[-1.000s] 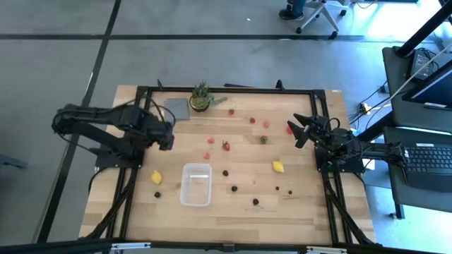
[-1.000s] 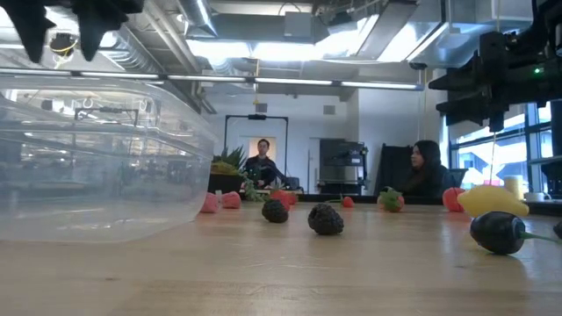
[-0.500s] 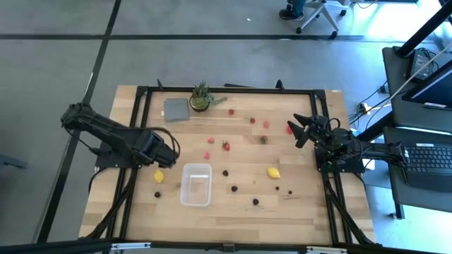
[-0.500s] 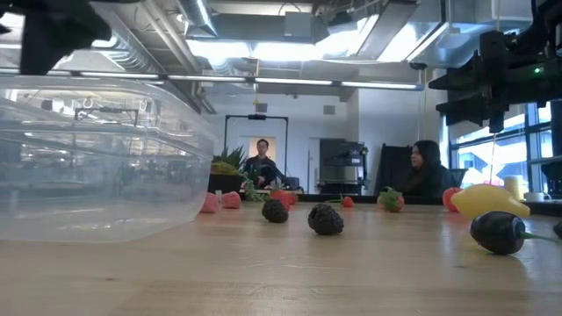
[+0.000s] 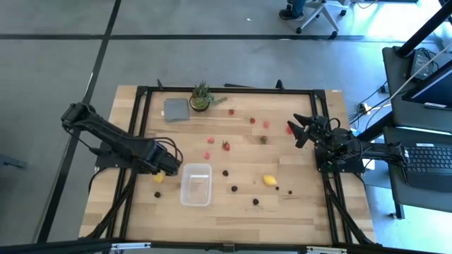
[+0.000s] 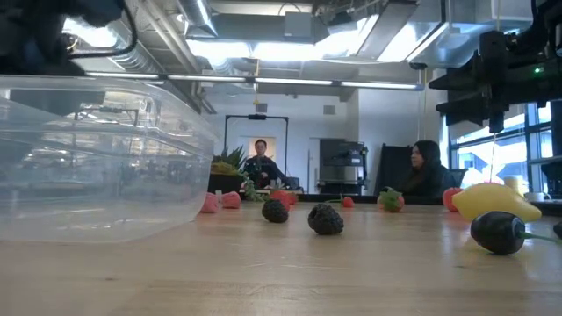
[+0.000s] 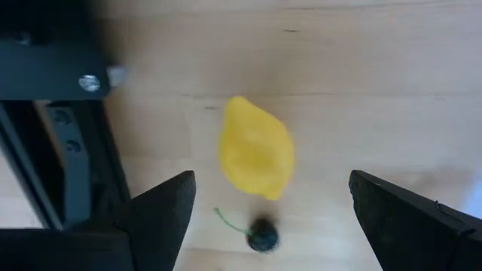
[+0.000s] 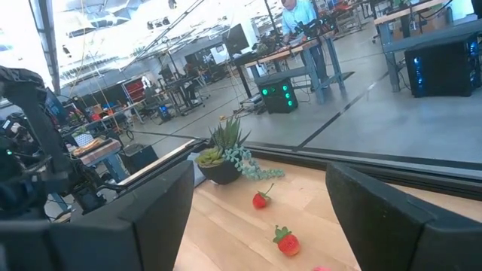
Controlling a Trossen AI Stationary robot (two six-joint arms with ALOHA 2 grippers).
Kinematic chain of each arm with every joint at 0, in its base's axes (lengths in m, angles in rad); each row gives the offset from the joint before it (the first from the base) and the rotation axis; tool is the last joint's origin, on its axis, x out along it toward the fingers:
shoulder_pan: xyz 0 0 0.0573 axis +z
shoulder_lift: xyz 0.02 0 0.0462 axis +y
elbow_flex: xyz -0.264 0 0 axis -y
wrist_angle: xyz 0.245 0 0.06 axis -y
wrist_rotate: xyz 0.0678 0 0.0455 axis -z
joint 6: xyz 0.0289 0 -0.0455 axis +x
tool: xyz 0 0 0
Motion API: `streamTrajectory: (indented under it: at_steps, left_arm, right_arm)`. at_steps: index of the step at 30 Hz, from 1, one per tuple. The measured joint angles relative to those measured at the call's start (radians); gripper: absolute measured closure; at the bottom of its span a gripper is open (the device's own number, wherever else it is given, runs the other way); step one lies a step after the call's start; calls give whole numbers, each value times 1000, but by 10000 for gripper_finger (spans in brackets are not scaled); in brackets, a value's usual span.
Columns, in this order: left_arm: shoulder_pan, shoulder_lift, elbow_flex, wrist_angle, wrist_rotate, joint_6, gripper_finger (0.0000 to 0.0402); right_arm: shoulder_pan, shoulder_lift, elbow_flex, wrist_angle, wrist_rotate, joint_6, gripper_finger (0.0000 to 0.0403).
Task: Pick and placing Produce into tupperware
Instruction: Put the yellow lemon into the transparent bin
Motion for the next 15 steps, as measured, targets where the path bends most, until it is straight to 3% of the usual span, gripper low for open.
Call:
streamTrajectory:
  at_steps: [15]
  left_arm:
    - [-58,0,-88,107,20,-136,60]
  right_arm:
    - [0,0,0,0,0,-3,100]
